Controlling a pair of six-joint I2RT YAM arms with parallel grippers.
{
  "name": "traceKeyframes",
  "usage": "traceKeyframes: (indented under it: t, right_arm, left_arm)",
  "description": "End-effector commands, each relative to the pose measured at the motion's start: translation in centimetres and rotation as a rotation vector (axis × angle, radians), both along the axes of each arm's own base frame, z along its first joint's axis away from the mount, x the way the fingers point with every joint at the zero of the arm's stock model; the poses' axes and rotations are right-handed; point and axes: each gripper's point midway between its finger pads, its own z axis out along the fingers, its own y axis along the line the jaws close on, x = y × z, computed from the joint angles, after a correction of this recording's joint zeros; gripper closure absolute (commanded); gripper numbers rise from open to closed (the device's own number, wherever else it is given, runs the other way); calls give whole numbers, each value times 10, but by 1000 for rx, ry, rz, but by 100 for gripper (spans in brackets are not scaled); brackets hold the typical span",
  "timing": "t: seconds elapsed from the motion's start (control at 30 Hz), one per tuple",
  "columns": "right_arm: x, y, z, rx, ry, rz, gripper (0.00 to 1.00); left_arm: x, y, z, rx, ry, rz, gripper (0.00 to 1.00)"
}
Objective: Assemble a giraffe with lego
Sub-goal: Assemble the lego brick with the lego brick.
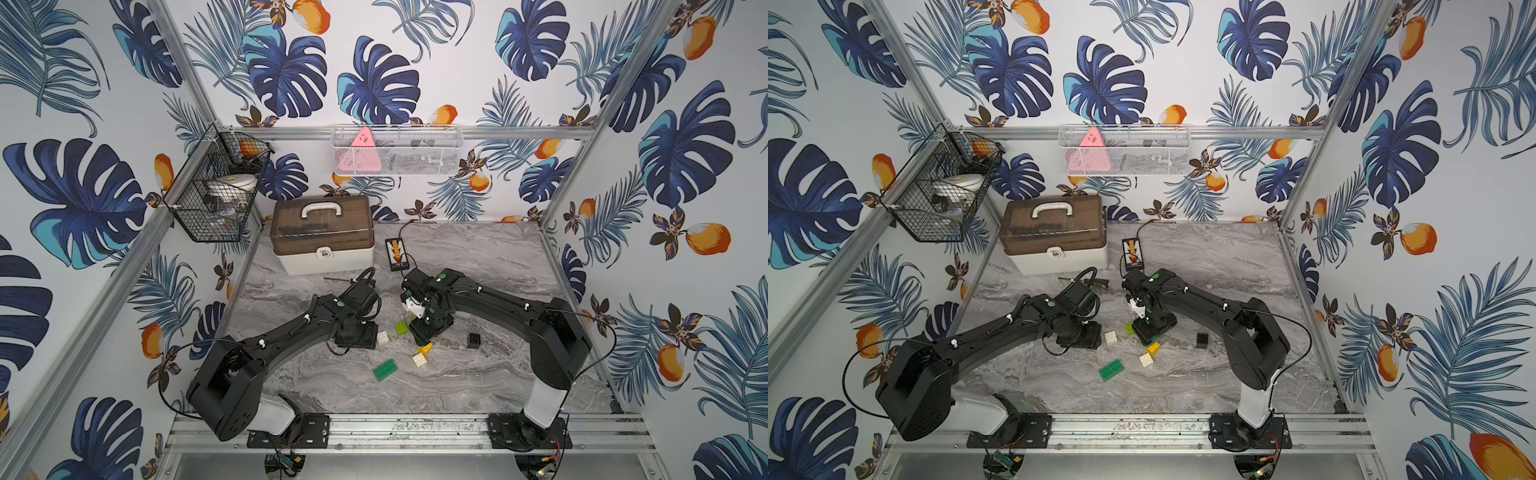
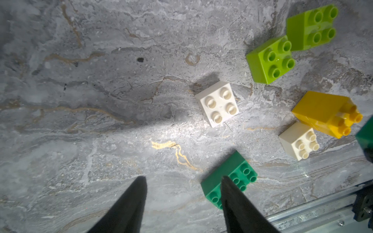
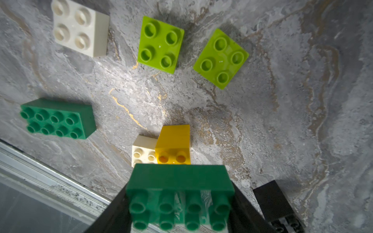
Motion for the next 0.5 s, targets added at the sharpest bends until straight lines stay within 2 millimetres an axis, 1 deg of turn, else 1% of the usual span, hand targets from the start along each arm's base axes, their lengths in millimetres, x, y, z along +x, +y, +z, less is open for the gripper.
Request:
traceKeyframes:
  t: [0.0, 0.27, 0.47]
  right_arm:
    - [0, -6, -2, -47, 2, 32, 46]
    - [-3, -13, -12, -74, 14, 30, 46]
    - [-3, -12, -17, -71, 23, 18, 46]
  left_arm:
    - [-3, 2, 1, 0, 3, -10, 36]
    - [-3, 2, 0, 5, 5, -10, 36]
    - [0, 0, -1, 1, 8, -10, 36]
